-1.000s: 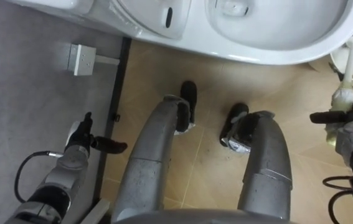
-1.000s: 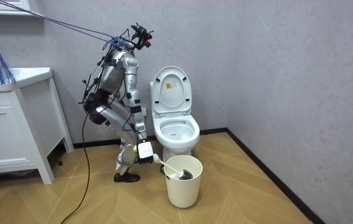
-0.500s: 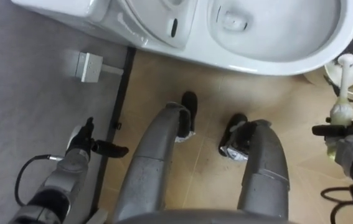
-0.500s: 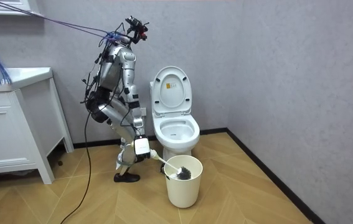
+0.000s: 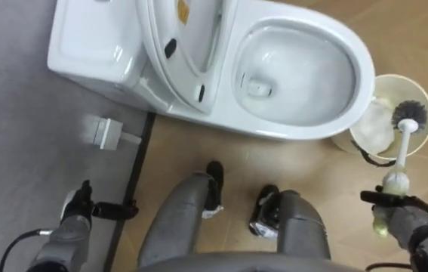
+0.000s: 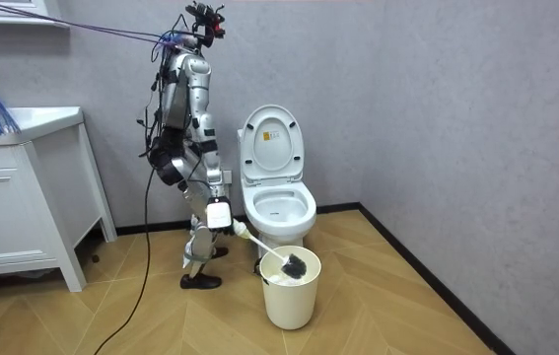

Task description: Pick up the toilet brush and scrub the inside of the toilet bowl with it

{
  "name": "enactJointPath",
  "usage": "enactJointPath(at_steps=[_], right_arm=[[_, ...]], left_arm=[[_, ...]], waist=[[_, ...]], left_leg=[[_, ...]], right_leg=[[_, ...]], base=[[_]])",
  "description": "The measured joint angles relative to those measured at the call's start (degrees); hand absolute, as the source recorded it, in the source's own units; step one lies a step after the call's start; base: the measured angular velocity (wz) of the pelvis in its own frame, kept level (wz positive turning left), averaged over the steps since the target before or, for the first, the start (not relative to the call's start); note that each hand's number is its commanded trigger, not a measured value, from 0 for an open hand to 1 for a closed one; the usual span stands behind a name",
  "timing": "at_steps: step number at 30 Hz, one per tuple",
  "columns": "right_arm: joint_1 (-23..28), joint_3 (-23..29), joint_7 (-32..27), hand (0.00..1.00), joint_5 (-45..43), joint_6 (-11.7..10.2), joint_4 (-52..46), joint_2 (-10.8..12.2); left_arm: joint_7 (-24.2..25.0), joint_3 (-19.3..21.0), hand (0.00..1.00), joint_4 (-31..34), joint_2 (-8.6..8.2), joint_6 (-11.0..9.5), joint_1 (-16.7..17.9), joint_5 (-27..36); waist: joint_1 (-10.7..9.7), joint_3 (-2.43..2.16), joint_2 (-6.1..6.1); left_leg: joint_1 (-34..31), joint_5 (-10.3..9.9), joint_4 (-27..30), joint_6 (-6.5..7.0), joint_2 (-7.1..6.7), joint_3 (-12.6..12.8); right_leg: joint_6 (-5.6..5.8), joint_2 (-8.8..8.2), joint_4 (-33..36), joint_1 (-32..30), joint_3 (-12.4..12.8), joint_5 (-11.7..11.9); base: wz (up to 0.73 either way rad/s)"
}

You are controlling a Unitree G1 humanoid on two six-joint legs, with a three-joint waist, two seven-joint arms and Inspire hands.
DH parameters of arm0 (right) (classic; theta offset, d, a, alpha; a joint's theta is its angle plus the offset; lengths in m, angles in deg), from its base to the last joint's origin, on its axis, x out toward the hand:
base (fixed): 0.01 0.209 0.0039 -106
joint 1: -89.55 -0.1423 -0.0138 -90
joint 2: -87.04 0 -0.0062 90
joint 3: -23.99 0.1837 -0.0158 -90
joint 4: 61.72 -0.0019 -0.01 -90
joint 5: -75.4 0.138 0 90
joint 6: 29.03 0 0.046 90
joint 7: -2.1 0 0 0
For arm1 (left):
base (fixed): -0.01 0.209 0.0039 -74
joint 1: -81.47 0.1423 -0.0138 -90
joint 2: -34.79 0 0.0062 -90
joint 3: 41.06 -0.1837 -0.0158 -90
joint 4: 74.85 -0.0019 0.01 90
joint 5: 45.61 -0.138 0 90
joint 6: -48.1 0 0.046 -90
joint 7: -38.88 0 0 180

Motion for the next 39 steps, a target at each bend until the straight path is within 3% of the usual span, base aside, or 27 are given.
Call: enactJointPath(at_steps=[5, 9, 12, 14, 17, 19, 23, 25, 28, 32, 39], right_arm=[[5.2, 4.09, 0.5, 1.0, 1.3, -0.33, -0.76, 1.19], [9.76, 6.66, 0.44, 1.0, 1.09, -1.06, -3.14, 1.81], [12.18, 7.61, -0.11, 1.0, -1.37, -2.17, -5.65, 3.64], [13.03, 7.69, -0.08, 1.0, -4.46, -2.75, -6.72, 4.47], [13.87, 7.98, -0.21, 1.0, -7.99, -3.08, -9.89, 5.61], [14.36, 8.07, -0.58, 1.0, -12.25, -4.22, -12.54, 6.02], [13.56, 7.81, -1.09, 1.0, -17.89, -6.74, -14.09, 6.08], [13.64, 7.55, -0.92, 1.0, -22.53, -8.32, -15.87, 6.76], [13.2, 7.43, -0.32, 1.0, -30.25, -10.17, -17.34, 7.89], [12.98, 6.78, 1.38, 1.0, -39.48, -10.98, -18.26, 8.2], [12.97, 2.3, 4.12, 1.0, -46.58, -10.97, -18.74, 8.5]], left_arm=[[-0.02, 2.86, 0.0, 0.74, -0.56, -1.29, 5.0, -0.03], [-1.29, 8.92, 0.0, 2.98, -2.22, -1.73, 9.74, -0.78], [-2.54, 11.6, 0.0, 7.14, -3.22, -3.03, 13.32, -1.89], [-3.5, 12.84, 0.0, 9.47, -4.74, -3.83, 14.23, -3.9], [-5.97, 13.84, 0.0, 12.91, -6.45, -5.14, 15.12, -9.47], [-8.16, 13.83, 0.0, 20.91, -6.78, -6.2, 16.59, -15.95], [-11.22, 13.57, 0.0, 31.15, -7.19, -8.04, 17.54, -22.35], [-13.0, 13.35, 0.0, 37.13, -7.47, -10.57, 18.11, -27.9], [-14.82, 12.9, 0.0, 41.12, -8.16, -12.41, 16.47, -33.75], [-15.41, 12.46, 0.0, 42.88, -7.97, -14.91, 15.21, -37.72], [-15.19, 9.98, 0.0, 42.88, -6.62, -15.05, 14.42, -38.97]], waist=[[-1.24, -0.36, -0.34], [-1.18, -0.59, -1.21], [-1.44, -0.69, -1.91], [-1.76, -0.77, -2.31], [-1.59, -0.49, -2.98], [-1.78, -0.54, -3.24], [-1.44, -0.64, -3.67], [-1.26, -0.83, -4.28], [-1.08, -0.79, -4.49], [-0.81, -0.85, -4.37], [-0.02, -0.7, -4.89]], left_leg=[[8.7, -0.12, -4.57, -0.3, -0.03, -1.69], [16.45, -0.35, -8.24, -0.63, -0.1, -1.85], [20.51, -0.96, -9.45, -1.0, -0.24, -1.84], [22.11, -1.3, -9.94, -1.14, -0.22, -1.87], [25.22, -1.44, -10.97, -1.35, -0.58, -2.2], [26.12, -1.83, -11.04, -1.62, -0.62, -3.22], [27.78, -1.86, -11.5, -1.68, -0.89, -3.58], [28.71, -1.86, -11.49, -1.67, -1.04, -3.55], [29.43, -1.86, -11.54, -1.68, -1.03, -3.43], [29.99, -1.86, -12.3, -1.68, -1.0, -2.97], [29.99, -1.87, -12.16, -1.68, -0.94, -3.24]], right_leg=[[0.95, 1.48, -8.08, 10.73, -1.73, 1.1], [1.76, 3.06, -15.0, 19.5, -1.9, 2.61], [1.86, 3.94, -18.94, 24.52, -2.47, 3.27], [1.89, 4.2, -20.34, 26.54, -2.82, 3.4], [1.92, 4.24, -22.06, 30.13, -3.1, 3.41], [1.94, 4.34, -23.44, 31.84, -3.71, 3.44], [1.95, 4.25, -23.74, 33.88, -4.52, 3.44], [1.97, 4.23, -24.5, 35.18, -4.72, 3.45], [1.96, 4.26, -24.54, 35.84, -4.63, 3.45], [1.97, 4.16, -24.48, 35.84, -4.06, 3.45], [1.98, 4.15, -24.52, 35.71, -4.04, 3.44]], base=[[0.14], [0.0], [0.0], [0.02], [0.08], [0.17], [0.09], [0.02], [0.0], [-0.07], [0.0]])
